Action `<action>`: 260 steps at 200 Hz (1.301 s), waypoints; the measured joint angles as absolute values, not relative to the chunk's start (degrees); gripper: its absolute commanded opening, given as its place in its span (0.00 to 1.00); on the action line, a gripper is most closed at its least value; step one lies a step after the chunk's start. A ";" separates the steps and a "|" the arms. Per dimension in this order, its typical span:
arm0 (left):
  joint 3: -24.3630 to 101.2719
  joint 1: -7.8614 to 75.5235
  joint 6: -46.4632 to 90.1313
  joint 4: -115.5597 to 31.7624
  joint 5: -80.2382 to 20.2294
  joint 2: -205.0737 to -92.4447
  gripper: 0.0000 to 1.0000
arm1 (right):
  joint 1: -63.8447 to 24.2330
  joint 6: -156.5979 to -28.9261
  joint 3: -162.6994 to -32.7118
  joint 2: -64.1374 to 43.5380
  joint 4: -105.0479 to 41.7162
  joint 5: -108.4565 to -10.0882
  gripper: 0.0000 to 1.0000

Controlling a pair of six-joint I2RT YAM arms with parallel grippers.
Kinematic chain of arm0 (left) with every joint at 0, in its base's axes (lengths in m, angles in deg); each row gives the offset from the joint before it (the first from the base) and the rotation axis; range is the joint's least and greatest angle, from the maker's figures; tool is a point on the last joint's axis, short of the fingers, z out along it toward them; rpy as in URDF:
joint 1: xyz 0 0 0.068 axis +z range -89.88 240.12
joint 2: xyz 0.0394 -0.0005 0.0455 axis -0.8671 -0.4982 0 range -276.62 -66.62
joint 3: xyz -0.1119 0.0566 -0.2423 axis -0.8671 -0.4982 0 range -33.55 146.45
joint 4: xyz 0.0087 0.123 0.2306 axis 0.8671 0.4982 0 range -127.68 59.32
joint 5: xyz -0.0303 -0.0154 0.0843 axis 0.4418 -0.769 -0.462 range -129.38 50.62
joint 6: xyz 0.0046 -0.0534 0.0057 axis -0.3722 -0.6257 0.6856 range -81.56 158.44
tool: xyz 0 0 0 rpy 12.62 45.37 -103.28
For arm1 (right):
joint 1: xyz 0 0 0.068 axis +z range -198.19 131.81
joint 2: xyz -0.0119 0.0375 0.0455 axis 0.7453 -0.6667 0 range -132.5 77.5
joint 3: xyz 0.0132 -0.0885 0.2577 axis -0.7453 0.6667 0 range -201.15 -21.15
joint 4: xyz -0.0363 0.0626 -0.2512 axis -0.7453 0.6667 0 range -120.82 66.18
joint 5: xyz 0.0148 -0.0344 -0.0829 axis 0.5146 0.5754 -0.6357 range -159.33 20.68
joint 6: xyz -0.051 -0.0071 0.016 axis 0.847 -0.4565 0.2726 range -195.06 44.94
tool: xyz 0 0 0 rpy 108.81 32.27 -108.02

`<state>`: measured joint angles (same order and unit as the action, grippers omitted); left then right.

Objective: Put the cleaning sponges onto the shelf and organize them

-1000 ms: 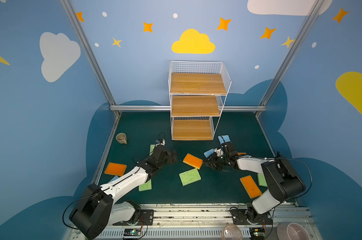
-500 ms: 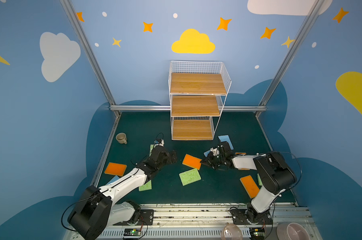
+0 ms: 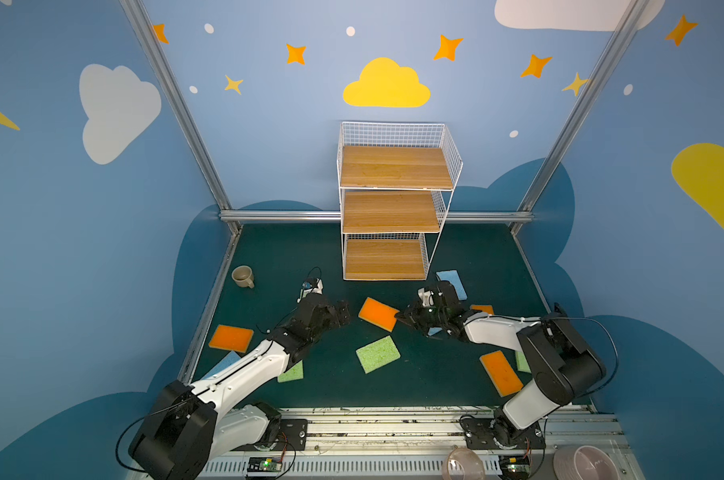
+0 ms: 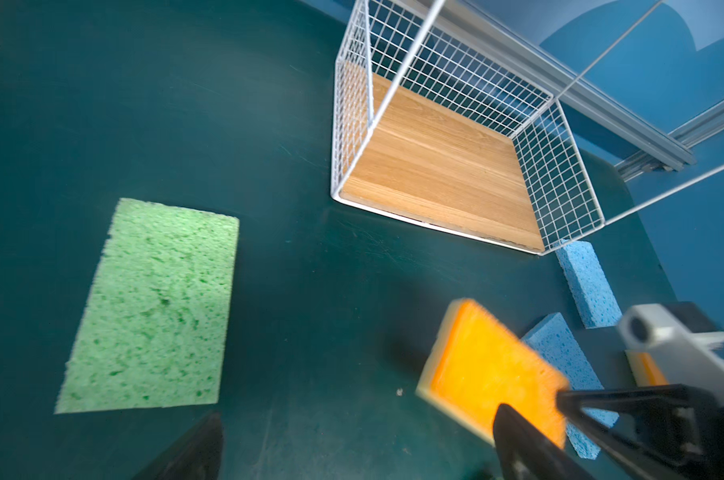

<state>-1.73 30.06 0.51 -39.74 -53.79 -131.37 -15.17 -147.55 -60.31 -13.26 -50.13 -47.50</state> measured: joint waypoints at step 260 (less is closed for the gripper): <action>-9.67 38.01 -3.62 -38.10 -54.16 -119.54 1.00 | -7.28 -184.38 -96.29 -46.09 -54.02 -82.52 0.00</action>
